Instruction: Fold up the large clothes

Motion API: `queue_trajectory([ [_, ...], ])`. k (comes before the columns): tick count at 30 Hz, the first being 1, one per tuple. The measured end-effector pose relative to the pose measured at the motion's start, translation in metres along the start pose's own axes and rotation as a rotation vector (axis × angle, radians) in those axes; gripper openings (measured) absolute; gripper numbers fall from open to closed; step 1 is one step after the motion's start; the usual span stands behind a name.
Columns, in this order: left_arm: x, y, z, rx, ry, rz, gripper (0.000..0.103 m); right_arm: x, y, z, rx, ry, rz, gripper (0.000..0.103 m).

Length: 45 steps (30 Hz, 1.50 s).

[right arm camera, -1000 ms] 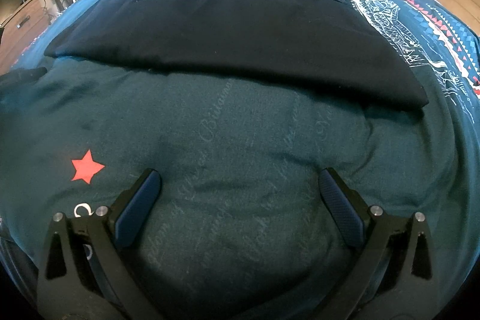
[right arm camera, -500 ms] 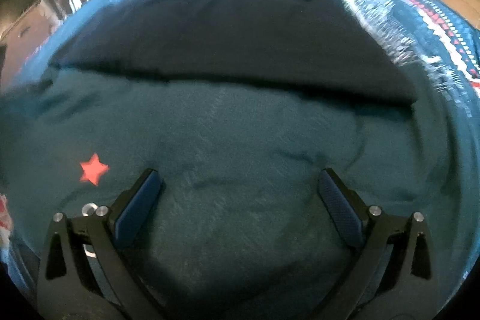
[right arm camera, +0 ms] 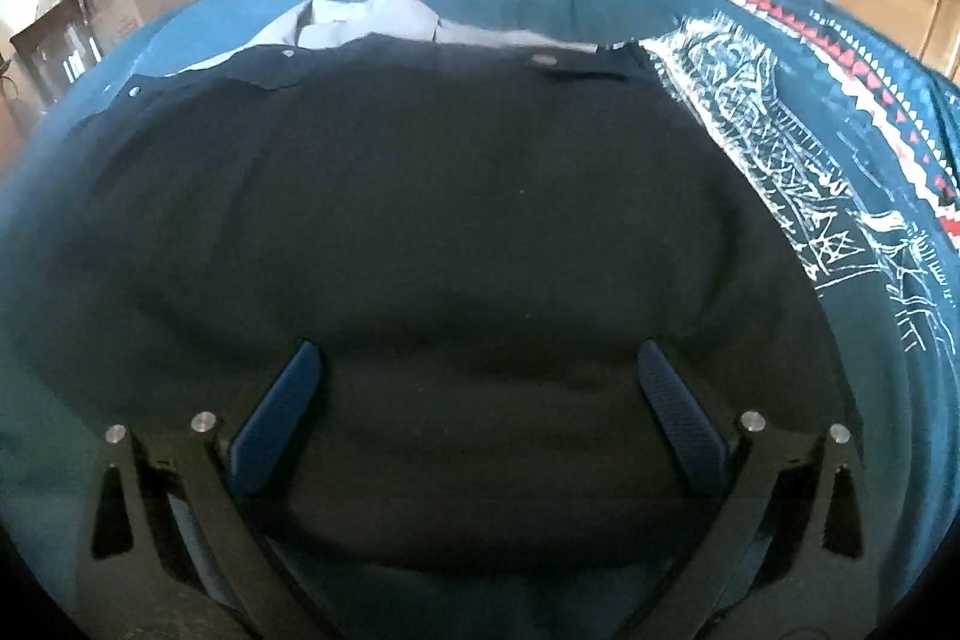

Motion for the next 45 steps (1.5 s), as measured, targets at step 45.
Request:
queue_trajectory([
  [45, 0.005, -0.0022, -0.0001, -0.005, 0.035, 0.061, 0.103, 0.002, -0.001, 0.003, 0.001, 0.004, 0.013, 0.103],
])
Point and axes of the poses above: each gripper's, at about its wrist camera, not at the fingertips, and y roughly the way its jaws point, x to its right, z to its top, the point moved 5 cm from there along y, roughly the way its jaws point, and after that the axes turned 15 degrees about y, right-handed, at the moved point
